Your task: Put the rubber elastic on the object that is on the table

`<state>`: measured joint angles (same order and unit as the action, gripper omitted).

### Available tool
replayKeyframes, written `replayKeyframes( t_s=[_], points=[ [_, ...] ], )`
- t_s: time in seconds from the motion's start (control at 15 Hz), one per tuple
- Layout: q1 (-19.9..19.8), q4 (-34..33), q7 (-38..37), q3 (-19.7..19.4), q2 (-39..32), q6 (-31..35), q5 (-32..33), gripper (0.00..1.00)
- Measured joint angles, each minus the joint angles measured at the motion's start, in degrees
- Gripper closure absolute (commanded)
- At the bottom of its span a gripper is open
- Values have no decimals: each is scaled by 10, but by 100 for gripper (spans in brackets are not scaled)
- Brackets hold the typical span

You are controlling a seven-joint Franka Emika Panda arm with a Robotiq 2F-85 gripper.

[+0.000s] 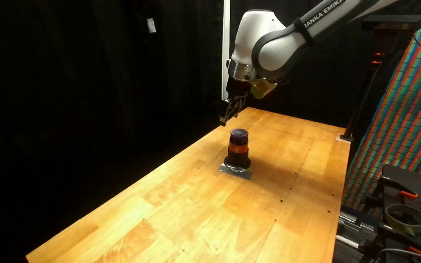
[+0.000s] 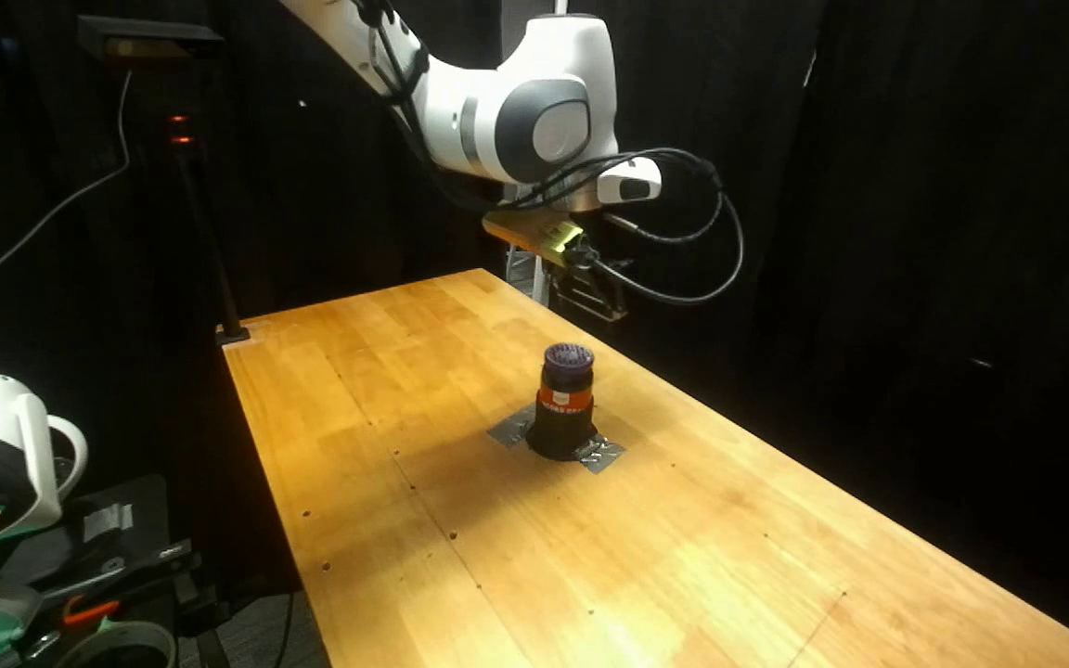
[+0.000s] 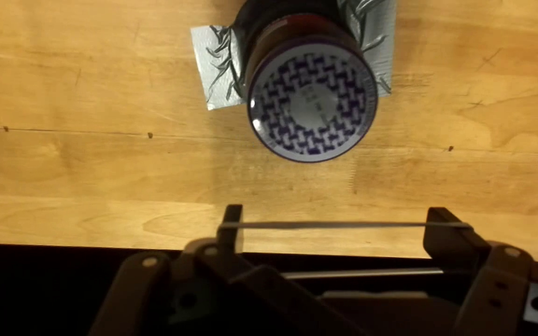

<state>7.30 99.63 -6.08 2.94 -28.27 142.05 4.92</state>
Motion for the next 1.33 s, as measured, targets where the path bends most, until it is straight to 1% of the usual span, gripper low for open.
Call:
replayKeyframes(
  t_s=[0.2, 0.33, 0.6, 0.8, 1.0, 1.13, 1.33],
  points=[
    [0, -33, 0, -12, -38, 2, 4, 0],
    [-1, -50, 1, -13, -58, -7, 4, 0],
    [-2, -80, 6, -11, -83, -56, 0, 0],
    [-7, -103, 24, -5, -93, -119, -14, 0],
    [-8, -120, 34, -4, -98, -165, -21, 0],
    [-10, -129, 38, -4, -105, -187, -25, 0],
    [-11, -139, 43, -3, -118, -191, -32, 0]
  ],
)
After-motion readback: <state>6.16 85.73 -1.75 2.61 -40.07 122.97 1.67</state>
